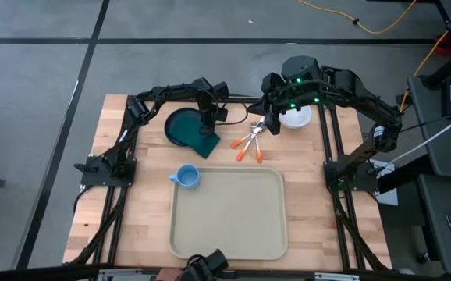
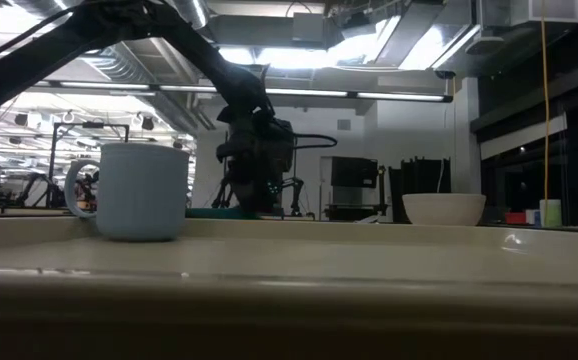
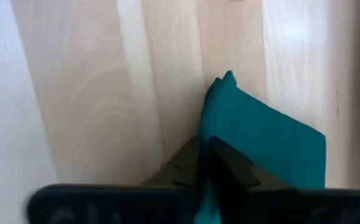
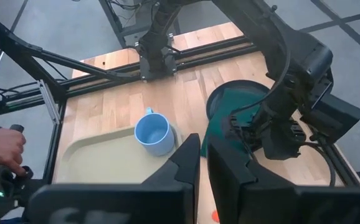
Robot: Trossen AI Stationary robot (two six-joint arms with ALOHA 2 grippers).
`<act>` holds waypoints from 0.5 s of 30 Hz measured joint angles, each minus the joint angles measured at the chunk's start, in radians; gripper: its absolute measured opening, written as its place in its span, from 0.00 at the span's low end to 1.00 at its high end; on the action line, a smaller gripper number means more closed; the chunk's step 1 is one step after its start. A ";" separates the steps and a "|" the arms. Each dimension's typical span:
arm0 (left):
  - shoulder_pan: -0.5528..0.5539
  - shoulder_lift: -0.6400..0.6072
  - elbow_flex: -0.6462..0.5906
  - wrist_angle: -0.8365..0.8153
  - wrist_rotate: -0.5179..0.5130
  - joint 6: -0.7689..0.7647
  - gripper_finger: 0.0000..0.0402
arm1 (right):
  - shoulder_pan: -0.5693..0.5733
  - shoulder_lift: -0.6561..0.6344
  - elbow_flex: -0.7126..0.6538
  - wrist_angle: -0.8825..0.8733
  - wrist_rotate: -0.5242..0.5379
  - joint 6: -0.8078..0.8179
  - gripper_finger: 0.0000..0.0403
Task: Set up tray
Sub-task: Put the dark green napkin on the right of the light brown serving tray
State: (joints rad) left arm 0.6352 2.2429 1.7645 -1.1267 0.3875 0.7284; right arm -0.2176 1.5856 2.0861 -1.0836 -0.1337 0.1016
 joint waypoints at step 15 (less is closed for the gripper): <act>-0.001 -0.004 0.105 -0.108 0.052 0.013 0.01 | 0.000 0.000 0.000 0.000 0.000 -0.009 0.09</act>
State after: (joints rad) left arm 0.6346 2.2391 1.8695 -1.2342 0.4393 0.7411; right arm -0.2175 1.5856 2.0861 -1.0832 -0.1333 0.0927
